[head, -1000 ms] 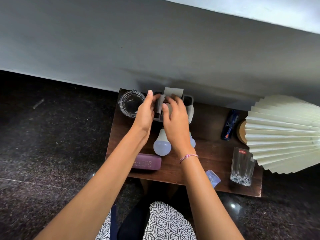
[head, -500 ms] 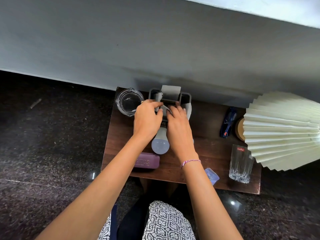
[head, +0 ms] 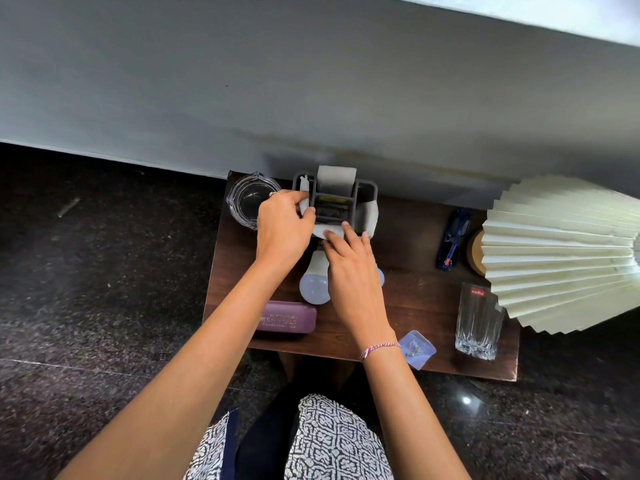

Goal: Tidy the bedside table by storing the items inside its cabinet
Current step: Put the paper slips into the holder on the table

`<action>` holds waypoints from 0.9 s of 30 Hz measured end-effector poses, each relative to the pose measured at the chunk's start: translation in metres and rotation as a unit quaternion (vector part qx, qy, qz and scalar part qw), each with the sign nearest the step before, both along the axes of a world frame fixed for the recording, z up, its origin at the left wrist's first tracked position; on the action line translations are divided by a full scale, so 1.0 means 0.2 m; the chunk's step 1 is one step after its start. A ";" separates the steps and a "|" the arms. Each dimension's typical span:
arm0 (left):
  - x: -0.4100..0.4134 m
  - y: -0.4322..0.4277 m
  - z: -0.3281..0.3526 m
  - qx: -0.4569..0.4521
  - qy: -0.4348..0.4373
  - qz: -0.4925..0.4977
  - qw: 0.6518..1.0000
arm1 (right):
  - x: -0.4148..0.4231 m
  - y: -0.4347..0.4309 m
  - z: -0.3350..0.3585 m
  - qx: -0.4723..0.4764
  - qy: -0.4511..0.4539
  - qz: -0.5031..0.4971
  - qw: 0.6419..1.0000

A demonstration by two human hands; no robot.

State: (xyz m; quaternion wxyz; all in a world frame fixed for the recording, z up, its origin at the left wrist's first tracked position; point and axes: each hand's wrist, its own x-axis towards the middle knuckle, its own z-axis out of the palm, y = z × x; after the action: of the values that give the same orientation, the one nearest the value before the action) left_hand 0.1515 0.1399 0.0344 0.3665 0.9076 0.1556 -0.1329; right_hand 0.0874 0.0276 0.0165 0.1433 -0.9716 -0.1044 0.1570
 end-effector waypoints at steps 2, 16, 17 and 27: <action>0.00 0.00 0.01 0.000 -0.002 0.002 1.000 | -0.01 -0.01 0.01 -0.006 -0.002 0.002 1.000; -0.07 0.00 -0.02 -0.016 -0.020 0.025 0.999 | 0.02 -0.04 -0.01 -0.001 0.000 -0.034 0.999; -0.08 0.00 -0.02 -0.017 -0.025 0.031 0.999 | 0.01 -0.04 -0.01 0.003 0.002 -0.036 0.999; -0.12 0.00 -0.03 0.008 -0.077 0.087 0.993 | -0.03 -0.05 0.01 0.064 -0.021 -0.083 0.994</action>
State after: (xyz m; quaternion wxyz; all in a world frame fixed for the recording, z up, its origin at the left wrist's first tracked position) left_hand 0.1266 0.1406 0.0282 0.3804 0.9010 0.2064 -0.0291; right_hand 0.0813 0.0172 0.0176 0.2154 -0.9688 -0.0366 0.1171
